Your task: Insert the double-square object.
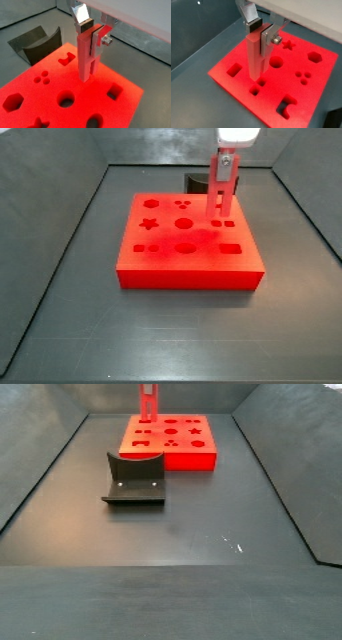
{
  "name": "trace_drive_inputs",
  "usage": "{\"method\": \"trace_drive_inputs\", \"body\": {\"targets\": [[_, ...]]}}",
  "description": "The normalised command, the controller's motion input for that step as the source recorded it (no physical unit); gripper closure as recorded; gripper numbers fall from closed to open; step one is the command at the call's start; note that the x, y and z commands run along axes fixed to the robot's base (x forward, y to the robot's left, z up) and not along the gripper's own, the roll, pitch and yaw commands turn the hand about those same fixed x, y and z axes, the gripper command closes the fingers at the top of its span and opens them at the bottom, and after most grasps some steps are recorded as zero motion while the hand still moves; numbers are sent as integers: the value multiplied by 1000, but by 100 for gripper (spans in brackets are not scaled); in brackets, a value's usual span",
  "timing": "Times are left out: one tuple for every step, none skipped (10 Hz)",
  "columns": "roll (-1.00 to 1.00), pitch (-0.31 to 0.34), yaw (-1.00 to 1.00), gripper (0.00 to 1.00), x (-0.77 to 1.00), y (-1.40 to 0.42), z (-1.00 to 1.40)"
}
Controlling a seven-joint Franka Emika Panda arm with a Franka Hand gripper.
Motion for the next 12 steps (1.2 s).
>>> {"method": "trace_drive_inputs", "body": {"targets": [[284,187,0,100,311,0,0],[356,170,14,100,94,0,0],[383,130,117,100,51,0,0],[283,84,143,100,140,0,-43],[146,43,117,100,114,0,-63],[-4,0,0,100,0,0,0],[26,0,0,100,0,0,-34],[46,0,111,100,20,-46,-229],[4,-19,206,100,23,-23,-274],[0,0,206,100,117,0,-194],[0,-11,274,100,26,0,-214],[0,0,363,100,106,0,-166]]}}
